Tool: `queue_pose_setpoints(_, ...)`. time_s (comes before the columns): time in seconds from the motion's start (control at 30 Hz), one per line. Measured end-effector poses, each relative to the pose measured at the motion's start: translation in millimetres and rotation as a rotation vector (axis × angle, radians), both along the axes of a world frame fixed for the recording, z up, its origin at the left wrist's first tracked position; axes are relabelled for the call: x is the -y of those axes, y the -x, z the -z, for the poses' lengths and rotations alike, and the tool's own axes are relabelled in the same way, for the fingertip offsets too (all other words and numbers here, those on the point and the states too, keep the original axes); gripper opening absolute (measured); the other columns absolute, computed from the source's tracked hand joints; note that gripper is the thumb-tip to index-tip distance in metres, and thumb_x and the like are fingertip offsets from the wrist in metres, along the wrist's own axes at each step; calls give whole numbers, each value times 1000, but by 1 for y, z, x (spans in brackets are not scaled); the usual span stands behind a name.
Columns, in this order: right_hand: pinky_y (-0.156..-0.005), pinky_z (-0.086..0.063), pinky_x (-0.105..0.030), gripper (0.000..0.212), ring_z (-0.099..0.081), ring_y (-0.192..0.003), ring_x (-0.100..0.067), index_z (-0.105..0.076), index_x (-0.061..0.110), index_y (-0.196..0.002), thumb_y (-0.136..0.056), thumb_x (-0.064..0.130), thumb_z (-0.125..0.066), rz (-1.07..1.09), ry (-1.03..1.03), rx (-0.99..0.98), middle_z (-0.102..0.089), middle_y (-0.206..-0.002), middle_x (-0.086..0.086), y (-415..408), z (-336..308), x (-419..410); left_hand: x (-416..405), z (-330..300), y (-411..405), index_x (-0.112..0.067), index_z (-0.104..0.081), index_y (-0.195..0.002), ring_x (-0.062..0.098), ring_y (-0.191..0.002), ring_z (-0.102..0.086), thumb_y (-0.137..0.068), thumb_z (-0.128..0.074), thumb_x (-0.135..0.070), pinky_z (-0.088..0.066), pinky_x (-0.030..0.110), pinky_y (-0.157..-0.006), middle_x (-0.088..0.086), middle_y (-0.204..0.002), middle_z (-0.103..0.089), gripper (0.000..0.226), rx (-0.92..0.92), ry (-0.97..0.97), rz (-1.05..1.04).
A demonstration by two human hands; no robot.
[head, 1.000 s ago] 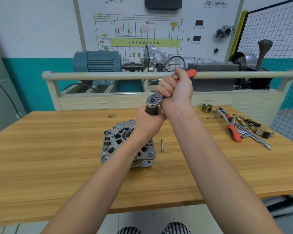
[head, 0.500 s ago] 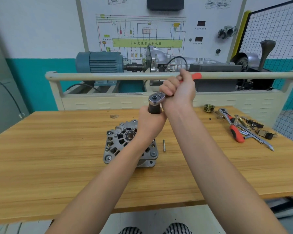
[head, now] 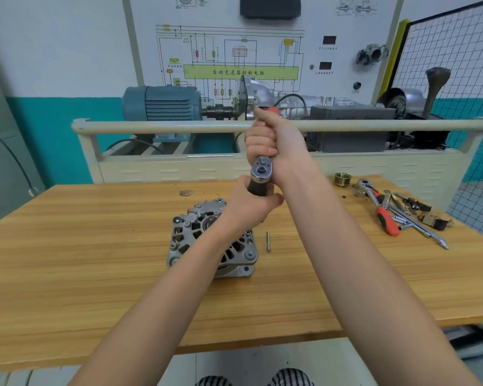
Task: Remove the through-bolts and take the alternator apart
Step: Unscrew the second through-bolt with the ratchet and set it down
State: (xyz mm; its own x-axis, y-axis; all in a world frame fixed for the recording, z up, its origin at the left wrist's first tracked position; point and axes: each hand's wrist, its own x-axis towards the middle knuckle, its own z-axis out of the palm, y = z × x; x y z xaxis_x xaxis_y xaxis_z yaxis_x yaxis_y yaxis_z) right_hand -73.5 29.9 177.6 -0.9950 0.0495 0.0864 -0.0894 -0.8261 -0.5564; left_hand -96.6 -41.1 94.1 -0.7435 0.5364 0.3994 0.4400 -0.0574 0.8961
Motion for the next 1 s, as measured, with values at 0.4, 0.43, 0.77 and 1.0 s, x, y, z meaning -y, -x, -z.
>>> queue_pose_setpoints(0.4,-24,-16,-14,40,-20,-23,-4,-30,18,-61,-100,21,-39,-75,-62,-11,-24,-34,7,-5,0,-7,12,-7,8,-11,-45,-47,14,-39,-40,-74,-67,-2,-45,26,-54,4,-43,-42,36,-91,158,219)
queue_pose_setpoints(0.43,-24,-15,-13,40,-18,-23,-4,-29,18,-62,-100,22,-38,-131,-117,2,-25,-34,6,-4,-2,-7,12,-8,8,-13,-44,-46,14,-39,-39,-74,-67,-3,-46,29,-57,2,-42,-41,38,-96,196,258)
queue_pose_setpoints(0.77,-28,-14,-17,39,-14,-29,-5,-29,19,-63,-99,18,-43,539,194,-133,-18,-39,9,-7,11,12,-10,4,-1,-2,-48,-64,18,-53,-34,-80,-55,8,-30,30,-50,12,-58,-42,21,27,-239,-221)
queue_pose_setpoints(1.0,-26,-13,-13,44,-22,-23,-5,-33,16,-57,-100,21,-40,-47,-6,-24,-24,-35,7,-4,0,-5,6,-3,8,-12,-47,-45,12,-38,-40,-72,-66,0,-42,33,-56,-1,-40,-43,35,-63,49,160)
